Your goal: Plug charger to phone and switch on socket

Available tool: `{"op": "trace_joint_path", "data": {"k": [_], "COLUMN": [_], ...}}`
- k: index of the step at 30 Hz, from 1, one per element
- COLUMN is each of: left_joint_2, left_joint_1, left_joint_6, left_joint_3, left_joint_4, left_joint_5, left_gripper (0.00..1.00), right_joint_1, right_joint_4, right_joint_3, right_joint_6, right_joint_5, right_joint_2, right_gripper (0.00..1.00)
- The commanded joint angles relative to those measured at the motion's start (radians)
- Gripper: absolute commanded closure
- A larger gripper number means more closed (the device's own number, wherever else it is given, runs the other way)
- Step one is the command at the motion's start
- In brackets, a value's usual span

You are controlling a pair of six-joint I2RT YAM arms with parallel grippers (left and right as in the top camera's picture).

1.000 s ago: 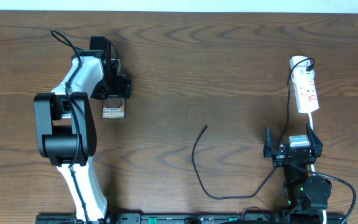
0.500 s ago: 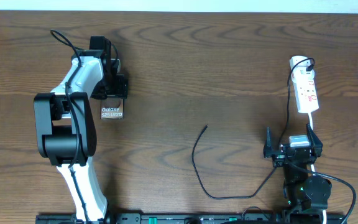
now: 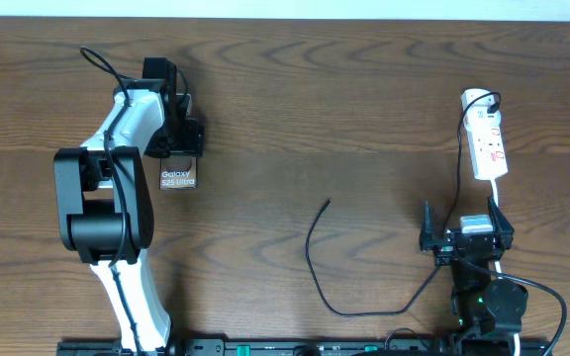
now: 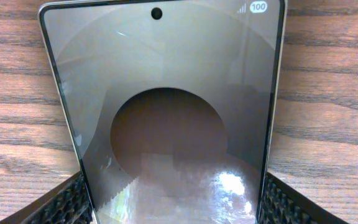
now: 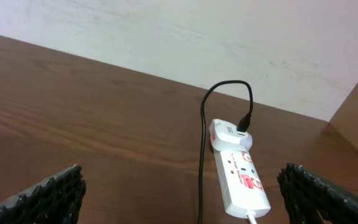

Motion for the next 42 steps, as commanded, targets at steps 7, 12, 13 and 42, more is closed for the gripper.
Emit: {"op": "trace_joint_path", "data": {"k": [7, 12, 13, 42], "left_joint_2": [0.027, 0.027, 0.027, 0.027], "left_joint_1": [-0.004, -0.004, -0.004, -0.004], "left_joint_6": [-0.008, -0.008, -0.008, -0.008], "left_joint_3": [-0.034, -0.034, -0.034, -0.034], "left_joint_4": [-0.002, -0.002, -0.002, -0.002], "left_joint_5": [-0.006, -0.006, -0.006, -0.006], "left_gripper": [0.39, 0.5, 0.5, 0.51], "right_joint_1": [0.015, 0.015, 0.015, 0.015], "right_joint_4": [-0.005, -0.005, -0.005, -0.005], "right_joint_3": [0.0, 0.0, 0.0, 0.0], "right_joint_6": [-0.009, -0.008, -0.009, -0.009], "right_joint_5": [0.003, 0.003, 0.003, 0.003], "right_joint_2": [-0.006, -0.006, -0.006, -0.006], "right_gripper": [0.01, 0.01, 0.01, 0.01]}}
